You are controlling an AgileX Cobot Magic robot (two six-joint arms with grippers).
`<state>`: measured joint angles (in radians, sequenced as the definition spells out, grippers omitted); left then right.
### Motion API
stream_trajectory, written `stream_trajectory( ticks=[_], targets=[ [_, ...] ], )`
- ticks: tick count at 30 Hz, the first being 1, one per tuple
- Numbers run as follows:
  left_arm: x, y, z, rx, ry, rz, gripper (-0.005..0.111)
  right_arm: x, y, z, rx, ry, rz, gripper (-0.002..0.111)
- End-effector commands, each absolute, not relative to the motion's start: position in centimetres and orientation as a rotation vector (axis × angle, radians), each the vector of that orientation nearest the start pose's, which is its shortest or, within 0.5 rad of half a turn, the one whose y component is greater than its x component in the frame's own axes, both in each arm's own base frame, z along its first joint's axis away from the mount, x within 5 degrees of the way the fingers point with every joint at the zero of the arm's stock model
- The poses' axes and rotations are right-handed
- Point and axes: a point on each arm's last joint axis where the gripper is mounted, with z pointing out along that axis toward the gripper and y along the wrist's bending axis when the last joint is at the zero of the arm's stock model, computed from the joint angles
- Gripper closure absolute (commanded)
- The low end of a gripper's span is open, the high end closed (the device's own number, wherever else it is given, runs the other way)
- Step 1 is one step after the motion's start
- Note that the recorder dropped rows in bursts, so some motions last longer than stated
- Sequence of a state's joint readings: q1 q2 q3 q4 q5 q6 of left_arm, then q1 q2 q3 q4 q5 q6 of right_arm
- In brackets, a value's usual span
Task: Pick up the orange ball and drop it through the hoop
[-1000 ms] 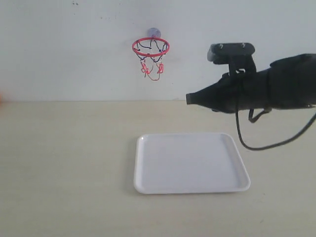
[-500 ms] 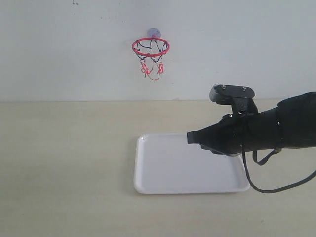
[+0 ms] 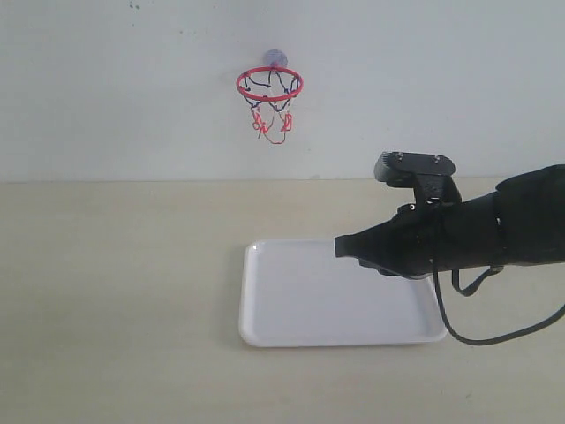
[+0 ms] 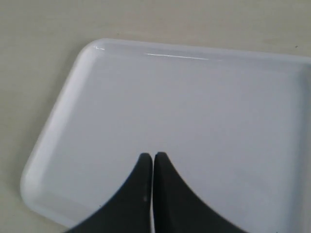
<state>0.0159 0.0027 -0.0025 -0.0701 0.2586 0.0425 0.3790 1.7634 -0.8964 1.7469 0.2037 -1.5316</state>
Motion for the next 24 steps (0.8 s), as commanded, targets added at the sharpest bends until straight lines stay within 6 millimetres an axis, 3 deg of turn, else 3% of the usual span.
stream_trajectory(
  ticks=[1,15,19,24],
  targets=[
    [5.5,-0.1,19.0,-0.028,1.737,-0.025,0.103,31.8,14.7,17.4,-0.294,2.332,0.546,0.108],
    [5.5,-0.1,19.0,-0.028,1.737,-0.025,0.103,31.8,14.8,17.8,-0.295,2.323,0.544,0.108],
    [5.5,-0.1,19.0,-0.028,1.737,-0.025,0.103,31.4,14.6,19.8,-0.296,2.263,0.554,0.108],
    [5.5,-0.1,19.0,-0.028,1.737,-0.025,0.103,30.2,14.2,24.2,-0.297,2.132,0.574,0.108]
  ],
)
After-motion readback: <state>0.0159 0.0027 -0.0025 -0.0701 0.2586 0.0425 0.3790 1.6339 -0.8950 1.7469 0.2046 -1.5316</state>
